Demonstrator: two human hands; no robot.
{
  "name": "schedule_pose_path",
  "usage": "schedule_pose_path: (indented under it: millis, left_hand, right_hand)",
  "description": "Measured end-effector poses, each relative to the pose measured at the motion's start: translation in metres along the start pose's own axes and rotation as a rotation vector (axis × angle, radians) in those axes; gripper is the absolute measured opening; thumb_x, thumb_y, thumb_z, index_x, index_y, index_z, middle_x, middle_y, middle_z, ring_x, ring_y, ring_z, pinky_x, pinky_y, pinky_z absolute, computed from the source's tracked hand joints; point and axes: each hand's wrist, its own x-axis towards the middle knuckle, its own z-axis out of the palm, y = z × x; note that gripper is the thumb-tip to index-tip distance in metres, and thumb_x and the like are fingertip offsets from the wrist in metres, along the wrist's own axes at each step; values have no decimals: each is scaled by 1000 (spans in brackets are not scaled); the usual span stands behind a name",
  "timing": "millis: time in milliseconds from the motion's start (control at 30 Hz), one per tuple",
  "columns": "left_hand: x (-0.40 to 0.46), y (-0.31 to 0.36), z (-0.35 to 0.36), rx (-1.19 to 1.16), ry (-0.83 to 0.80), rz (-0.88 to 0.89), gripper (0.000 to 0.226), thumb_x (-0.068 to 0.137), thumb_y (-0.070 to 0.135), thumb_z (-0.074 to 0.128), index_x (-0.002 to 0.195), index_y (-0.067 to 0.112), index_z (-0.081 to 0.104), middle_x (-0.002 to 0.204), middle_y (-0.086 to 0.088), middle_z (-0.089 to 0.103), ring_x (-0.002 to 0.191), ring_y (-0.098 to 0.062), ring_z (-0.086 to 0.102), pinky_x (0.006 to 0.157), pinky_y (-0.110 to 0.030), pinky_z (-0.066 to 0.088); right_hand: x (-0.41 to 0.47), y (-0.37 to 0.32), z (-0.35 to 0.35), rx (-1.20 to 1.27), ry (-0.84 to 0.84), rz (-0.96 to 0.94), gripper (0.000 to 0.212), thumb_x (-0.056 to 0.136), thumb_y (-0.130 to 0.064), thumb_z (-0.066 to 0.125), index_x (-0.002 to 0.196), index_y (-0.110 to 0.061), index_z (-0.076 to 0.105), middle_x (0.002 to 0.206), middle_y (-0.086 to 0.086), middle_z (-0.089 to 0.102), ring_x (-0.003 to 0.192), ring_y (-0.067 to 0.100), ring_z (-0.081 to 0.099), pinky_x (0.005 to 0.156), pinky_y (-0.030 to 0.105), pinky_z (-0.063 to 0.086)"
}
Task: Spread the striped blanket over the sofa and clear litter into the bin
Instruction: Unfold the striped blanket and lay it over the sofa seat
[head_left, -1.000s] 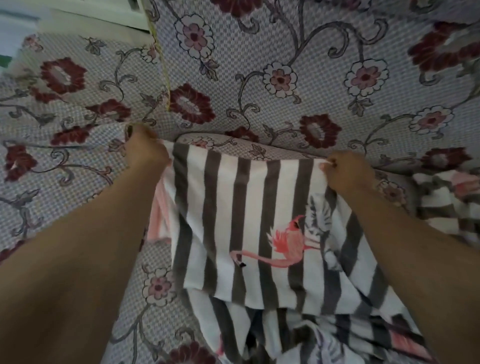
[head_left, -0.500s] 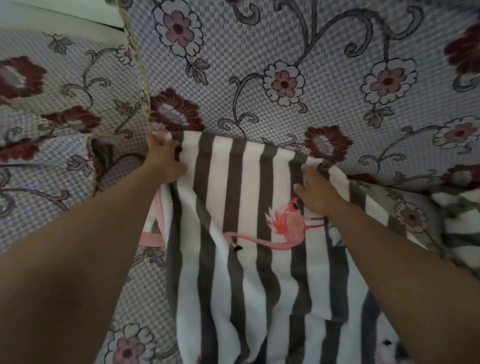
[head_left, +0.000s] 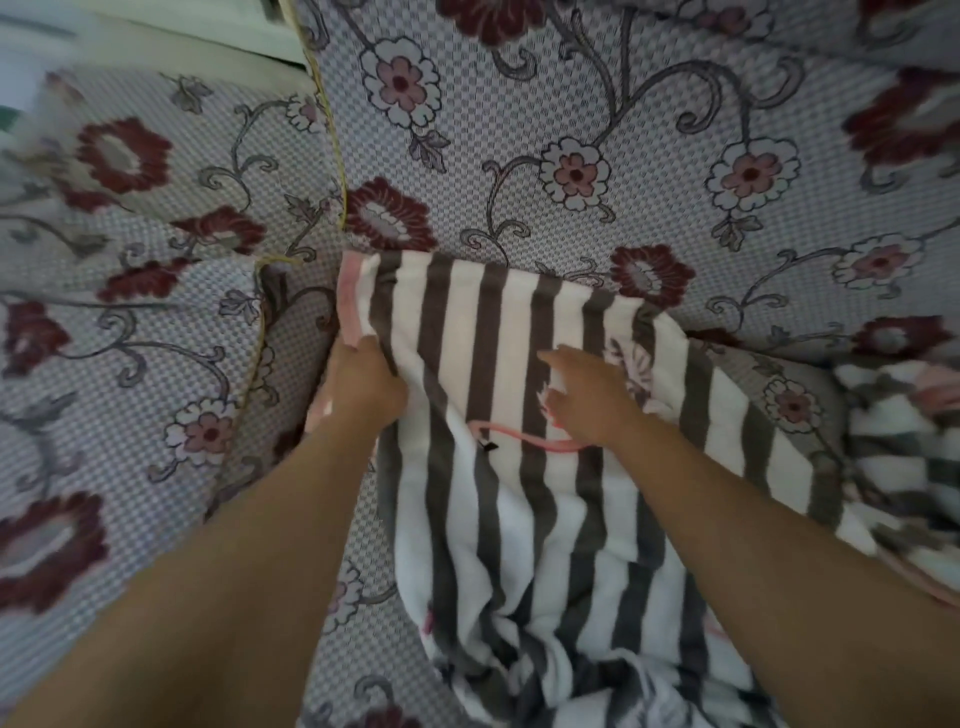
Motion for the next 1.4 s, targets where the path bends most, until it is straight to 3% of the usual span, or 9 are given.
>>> schedule_pose_path:
  millis: [167, 300, 467, 600, 733, 967, 1067, 1267, 1400]
  left_hand:
    - [-65, -24, 22, -374, -109, -238, 66, 76, 15, 73, 130, -7, 42, 125, -23, 55, 115, -38, 55, 97, -43, 48]
    - [-98, -43, 30, -501, -227, -383, 30, 73, 4, 69, 100, -9, 62, 77, -15, 64, 73, -28, 64, 68, -34, 55]
    - [-105, -73, 7, -771, 30, -415, 17, 75, 6, 62, 91, 6, 59, 82, -12, 59, 71, -24, 56, 64, -33, 50]
    - [-106, -108, -5, -667, 146, -457, 29, 72, 13, 74, 77, 9, 46, 82, -16, 54, 80, -28, 56, 64, -33, 44]
    - [-121, -118, -1, -754, -184, -557, 51, 72, 19, 76, 113, -3, 56, 114, -21, 62, 99, -36, 62, 89, -45, 53]
    - [-196, -123, 26, -688, -653, -472, 55, 60, 6, 72, 113, 3, 63, 117, -10, 67, 113, -29, 59, 105, -42, 42]
    - [-217, -122, 36, -761, -496, -424, 41, 76, 8, 67, 116, 8, 61, 113, -7, 69, 111, -28, 60, 103, -45, 44]
    - [-218, -136, -11, -725, 315, -456, 32, 89, 22, 59, 111, -1, 57, 110, -22, 62, 98, -33, 60, 77, -37, 48]
    - [-257, -144, -7, -801, -4, -462, 40, 84, 19, 69, 114, -5, 59, 108, -24, 64, 92, -34, 65, 67, -35, 52]
  right_hand:
    - [-64, -47, 13, 87, -91, -143, 51, 95, -20, 47, 145, -22, 36, 156, 4, 27, 143, 23, 24, 118, 41, 18]
    - [-101, -58, 28, 70, -184, -214, 47, 96, -23, 45, 143, -23, 38, 156, 2, 27, 142, 24, 25, 116, 41, 20]
    - [-109, -52, 42, 5, -479, -169, 44, 100, -35, 40, 143, -30, 39, 159, -2, 22, 144, 22, 25, 116, 47, 20]
    - [-116, -52, 53, -65, -510, -161, 44, 99, -37, 40, 143, -32, 38, 158, -1, 22, 142, 24, 26, 114, 48, 22]
    - [-133, -60, 59, -40, -383, -160, 45, 98, -29, 43, 143, -26, 38, 155, 3, 27, 139, 27, 29, 112, 46, 25]
    - [-175, -68, 58, 74, -322, -296, 28, 90, -39, 56, 112, -22, 57, 116, -1, 48, 108, 20, 46, 95, 37, 38]
    - [-198, -65, 62, 40, -350, -333, 39, 79, -52, 65, 106, -27, 53, 111, -3, 45, 106, 18, 42, 91, 37, 36]
    - [-247, -46, 79, -157, -259, -386, 69, 74, -45, 58, 135, -28, 31, 137, -1, 32, 124, 24, 35, 100, 42, 29]
    - [-281, -35, 85, -169, -162, -339, 69, 79, -37, 51, 142, -23, 25, 149, 6, 22, 133, 29, 30, 104, 45, 24]
